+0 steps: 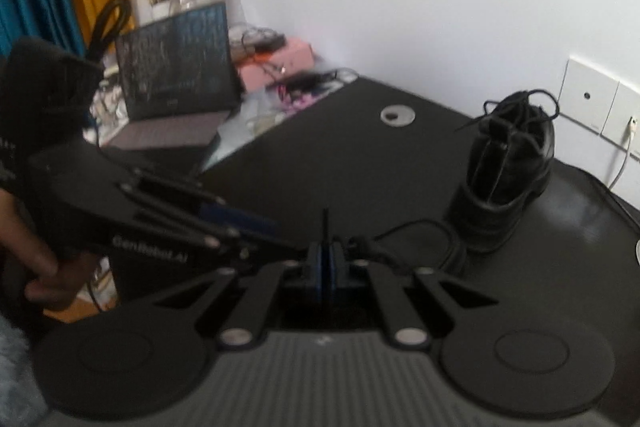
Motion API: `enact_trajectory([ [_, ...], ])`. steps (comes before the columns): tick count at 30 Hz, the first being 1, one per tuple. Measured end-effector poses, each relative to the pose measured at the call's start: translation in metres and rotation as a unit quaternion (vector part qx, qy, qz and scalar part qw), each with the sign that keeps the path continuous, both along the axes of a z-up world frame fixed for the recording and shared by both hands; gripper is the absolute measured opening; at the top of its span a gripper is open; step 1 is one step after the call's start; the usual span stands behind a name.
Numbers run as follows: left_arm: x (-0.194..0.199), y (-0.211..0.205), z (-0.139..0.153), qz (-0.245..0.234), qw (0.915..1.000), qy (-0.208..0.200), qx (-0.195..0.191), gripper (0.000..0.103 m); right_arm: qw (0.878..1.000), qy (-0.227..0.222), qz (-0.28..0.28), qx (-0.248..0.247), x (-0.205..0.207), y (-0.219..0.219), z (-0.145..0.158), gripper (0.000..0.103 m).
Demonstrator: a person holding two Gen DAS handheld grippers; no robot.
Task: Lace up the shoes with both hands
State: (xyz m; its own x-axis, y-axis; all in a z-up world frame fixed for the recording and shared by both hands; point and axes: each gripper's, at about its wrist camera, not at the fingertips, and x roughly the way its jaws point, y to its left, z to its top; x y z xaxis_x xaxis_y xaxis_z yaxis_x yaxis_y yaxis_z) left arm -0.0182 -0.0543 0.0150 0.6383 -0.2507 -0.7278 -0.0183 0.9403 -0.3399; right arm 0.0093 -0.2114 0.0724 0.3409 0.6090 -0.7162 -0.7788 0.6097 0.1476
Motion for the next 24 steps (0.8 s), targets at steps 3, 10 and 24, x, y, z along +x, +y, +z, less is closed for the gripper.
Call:
enact_trajectory([
  [3, 0.0, 0.004, -0.004, 0.004, 0.9999, -0.001, -0.011, 0.028, 0.999, 0.017, -0.026, -0.007, 0.0, 0.005, -0.004, 0.004],
  [10, -0.002, 0.011, -0.01, 0.006, 0.9993, -0.01, -0.036, 0.026, 0.995, 0.069, -0.075, -0.019, 0.007, 0.009, -0.017, 0.004],
  [24, 0.004, 0.016, -0.013, -0.003, 0.9981, -0.016, -0.06, 0.029, 0.982, 0.159, -0.044, -0.095, 0.042, 0.029, -0.018, 0.003],
])
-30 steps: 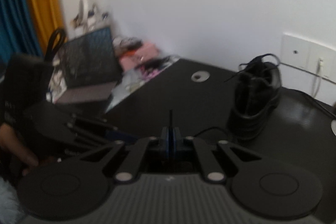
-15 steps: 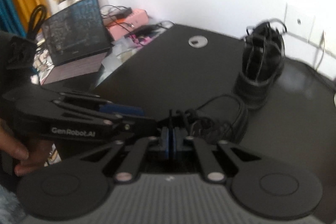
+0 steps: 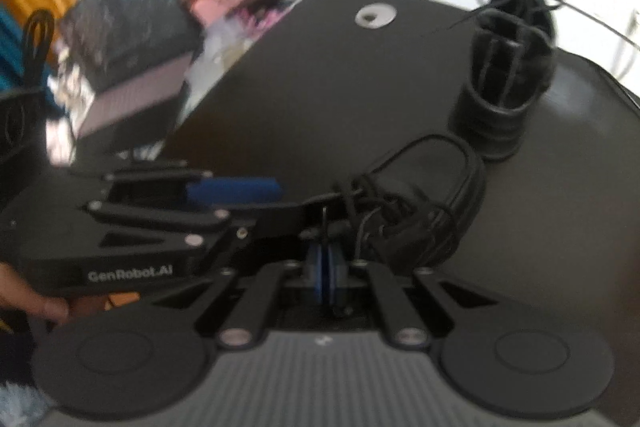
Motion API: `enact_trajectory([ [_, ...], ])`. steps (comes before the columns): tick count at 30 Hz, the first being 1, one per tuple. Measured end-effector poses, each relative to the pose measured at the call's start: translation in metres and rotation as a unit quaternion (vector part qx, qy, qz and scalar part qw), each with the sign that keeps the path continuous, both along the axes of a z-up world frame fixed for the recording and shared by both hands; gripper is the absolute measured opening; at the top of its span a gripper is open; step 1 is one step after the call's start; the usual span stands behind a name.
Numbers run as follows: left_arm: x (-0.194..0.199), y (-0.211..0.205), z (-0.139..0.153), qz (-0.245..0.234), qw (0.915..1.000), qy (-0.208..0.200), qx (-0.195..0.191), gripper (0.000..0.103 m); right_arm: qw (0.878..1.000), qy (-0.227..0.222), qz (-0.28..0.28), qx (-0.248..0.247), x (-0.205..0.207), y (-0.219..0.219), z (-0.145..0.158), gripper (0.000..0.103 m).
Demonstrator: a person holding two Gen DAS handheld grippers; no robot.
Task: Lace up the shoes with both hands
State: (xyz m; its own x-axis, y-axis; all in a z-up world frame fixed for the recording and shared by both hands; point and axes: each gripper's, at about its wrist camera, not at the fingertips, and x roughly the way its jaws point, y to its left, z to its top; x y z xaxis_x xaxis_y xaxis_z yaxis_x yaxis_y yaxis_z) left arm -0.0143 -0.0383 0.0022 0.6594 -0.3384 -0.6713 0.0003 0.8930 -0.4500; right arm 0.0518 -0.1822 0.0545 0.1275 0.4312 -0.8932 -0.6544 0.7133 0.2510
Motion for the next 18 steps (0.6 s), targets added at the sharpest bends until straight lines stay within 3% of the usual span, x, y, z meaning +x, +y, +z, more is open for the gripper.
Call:
enact_trajectory([
  [7, -0.001, 0.01, -0.006, 0.003, 0.9995, 0.002, -0.032, 0.03, 0.999, 0.036, 0.003, -0.035, 0.012, 0.013, 0.003, 0.004],
  [18, 0.003, 0.025, -0.012, 0.009, 0.9965, 0.008, -0.083, 0.029, 0.998, -0.003, 0.013, -0.062, 0.001, 0.02, 0.014, 0.004],
])
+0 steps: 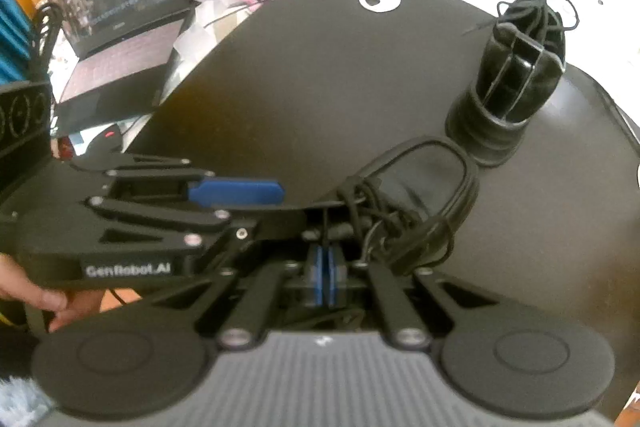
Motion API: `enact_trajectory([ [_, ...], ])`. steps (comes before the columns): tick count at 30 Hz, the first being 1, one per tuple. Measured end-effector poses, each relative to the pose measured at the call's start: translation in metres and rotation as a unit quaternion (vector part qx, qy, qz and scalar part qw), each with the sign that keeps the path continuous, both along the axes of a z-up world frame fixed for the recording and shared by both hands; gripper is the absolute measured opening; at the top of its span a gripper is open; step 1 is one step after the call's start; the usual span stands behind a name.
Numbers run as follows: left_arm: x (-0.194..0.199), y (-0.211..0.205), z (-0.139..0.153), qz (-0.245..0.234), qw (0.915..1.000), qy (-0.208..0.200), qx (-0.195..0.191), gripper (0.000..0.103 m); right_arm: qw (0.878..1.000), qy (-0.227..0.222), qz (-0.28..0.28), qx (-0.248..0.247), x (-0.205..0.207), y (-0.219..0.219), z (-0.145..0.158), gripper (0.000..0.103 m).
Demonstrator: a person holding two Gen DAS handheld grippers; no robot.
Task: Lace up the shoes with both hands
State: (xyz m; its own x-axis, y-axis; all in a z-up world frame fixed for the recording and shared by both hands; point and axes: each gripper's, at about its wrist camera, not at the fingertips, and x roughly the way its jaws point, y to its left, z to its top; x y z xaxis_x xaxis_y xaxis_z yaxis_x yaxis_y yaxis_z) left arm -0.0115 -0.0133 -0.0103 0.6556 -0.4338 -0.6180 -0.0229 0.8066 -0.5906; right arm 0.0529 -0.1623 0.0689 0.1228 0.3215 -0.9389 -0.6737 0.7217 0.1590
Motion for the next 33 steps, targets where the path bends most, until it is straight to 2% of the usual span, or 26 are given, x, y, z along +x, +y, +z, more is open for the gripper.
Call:
enact_trajectory([
  [14, 0.003, 0.008, -0.004, -0.001, 0.9998, 0.002, -0.02, 0.031, 0.999, 0.02, -0.029, -0.006, 0.011, 0.007, -0.003, 0.004],
  [17, 0.003, 0.01, -0.005, -0.003, 0.9997, 0.002, -0.024, 0.031, 1.0, 0.003, -0.029, -0.011, 0.008, 0.008, 0.0, 0.004],
  [20, 0.004, 0.012, -0.006, -0.002, 0.9995, 0.003, -0.031, 0.031, 0.999, -0.042, -0.011, -0.014, 0.001, 0.013, 0.013, 0.004],
  [24, 0.006, 0.014, -0.008, -0.004, 0.9991, 0.005, -0.042, 0.031, 0.999, -0.051, 0.011, -0.014, -0.006, 0.017, 0.019, 0.004],
  [33, 0.008, 0.02, -0.013, -0.006, 0.9979, 0.016, -0.062, 0.035, 0.998, -0.065, 0.013, -0.02, -0.011, 0.022, 0.012, 0.004],
])
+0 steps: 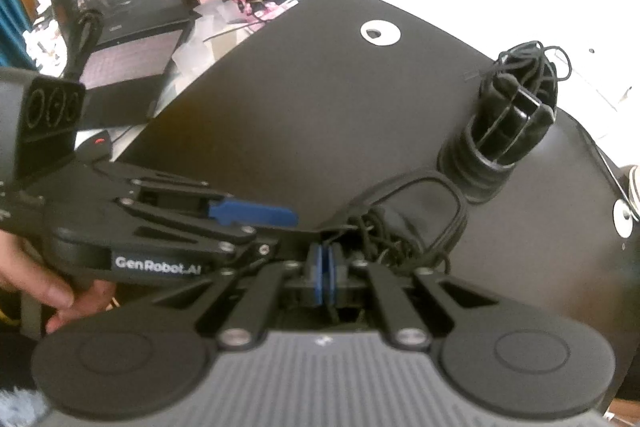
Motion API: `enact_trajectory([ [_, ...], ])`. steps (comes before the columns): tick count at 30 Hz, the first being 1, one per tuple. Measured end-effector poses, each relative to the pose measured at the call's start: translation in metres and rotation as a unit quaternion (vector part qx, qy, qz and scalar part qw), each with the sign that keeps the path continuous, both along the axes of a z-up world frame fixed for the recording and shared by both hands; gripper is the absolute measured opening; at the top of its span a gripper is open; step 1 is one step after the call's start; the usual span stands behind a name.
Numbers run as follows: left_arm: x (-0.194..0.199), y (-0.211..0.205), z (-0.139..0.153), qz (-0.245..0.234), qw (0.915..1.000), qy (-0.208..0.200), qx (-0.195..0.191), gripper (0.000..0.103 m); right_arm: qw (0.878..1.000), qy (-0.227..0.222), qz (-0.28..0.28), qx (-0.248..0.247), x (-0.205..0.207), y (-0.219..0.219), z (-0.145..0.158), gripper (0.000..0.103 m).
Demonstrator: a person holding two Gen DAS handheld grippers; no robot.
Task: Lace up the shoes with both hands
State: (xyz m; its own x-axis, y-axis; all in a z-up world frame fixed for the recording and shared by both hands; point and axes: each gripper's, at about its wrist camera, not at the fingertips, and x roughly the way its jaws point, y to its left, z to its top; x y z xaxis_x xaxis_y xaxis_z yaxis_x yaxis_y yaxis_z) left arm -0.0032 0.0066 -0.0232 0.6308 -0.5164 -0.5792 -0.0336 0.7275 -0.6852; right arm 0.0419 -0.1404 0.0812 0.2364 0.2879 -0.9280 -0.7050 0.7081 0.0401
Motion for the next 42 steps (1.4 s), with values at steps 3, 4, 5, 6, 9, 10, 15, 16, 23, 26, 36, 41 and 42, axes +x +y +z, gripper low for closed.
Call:
enact_trajectory([
  [3, 0.001, -0.001, 0.0, -0.003, 1.0, 0.0, -0.001, 0.035, 1.0, -0.011, 0.007, -0.016, -0.005, 0.002, -0.001, 0.004],
  [4, 0.001, -0.001, 0.0, -0.004, 1.0, -0.001, 0.0, 0.035, 1.0, -0.014, 0.009, -0.019, -0.007, 0.003, -0.002, 0.004],
  [5, 0.001, -0.001, 0.0, -0.004, 1.0, -0.001, 0.0, 0.035, 1.0, -0.017, 0.011, -0.022, -0.008, 0.003, -0.003, 0.004],
  [6, 0.001, -0.001, 0.0, -0.003, 1.0, -0.001, -0.001, 0.035, 0.999, -0.022, 0.014, -0.026, -0.01, 0.002, -0.003, 0.004],
  [9, 0.001, 0.001, -0.001, -0.001, 1.0, -0.001, -0.005, 0.035, 0.998, -0.048, 0.027, -0.035, -0.019, 0.001, -0.001, 0.004],
  [10, 0.001, 0.001, -0.001, -0.001, 1.0, -0.001, -0.006, 0.035, 0.998, -0.052, 0.031, -0.03, -0.021, -0.001, 0.001, 0.004],
  [15, 0.003, -0.001, 0.0, -0.005, 1.0, 0.003, 0.001, 0.036, 0.997, -0.064, 0.05, 0.012, -0.028, -0.004, 0.019, 0.004],
  [16, 0.003, -0.002, 0.0, -0.005, 1.0, 0.003, 0.003, 0.036, 0.996, -0.068, 0.051, 0.016, -0.029, -0.004, 0.021, 0.004],
  [23, 0.002, -0.003, 0.001, -0.006, 0.9999, 0.005, 0.01, 0.036, 0.997, -0.068, 0.032, 0.037, -0.022, -0.008, 0.025, 0.004],
  [26, 0.002, -0.003, 0.001, -0.004, 0.9999, 0.005, 0.009, 0.036, 0.996, -0.065, 0.033, 0.052, -0.022, -0.009, 0.019, 0.004],
  [36, 0.002, 0.006, -0.008, 0.015, 0.999, 0.021, -0.037, 0.036, 0.996, -0.067, 0.011, 0.054, -0.031, -0.025, -0.004, 0.004],
  [41, 0.003, 0.01, -0.014, 0.025, 0.9967, 0.035, -0.069, 0.036, 0.997, -0.071, 0.019, 0.038, -0.035, -0.022, -0.009, 0.004],
  [42, 0.003, 0.012, -0.016, 0.029, 0.9956, 0.04, -0.079, 0.036, 0.997, -0.071, 0.018, 0.035, -0.035, -0.022, -0.009, 0.004],
])
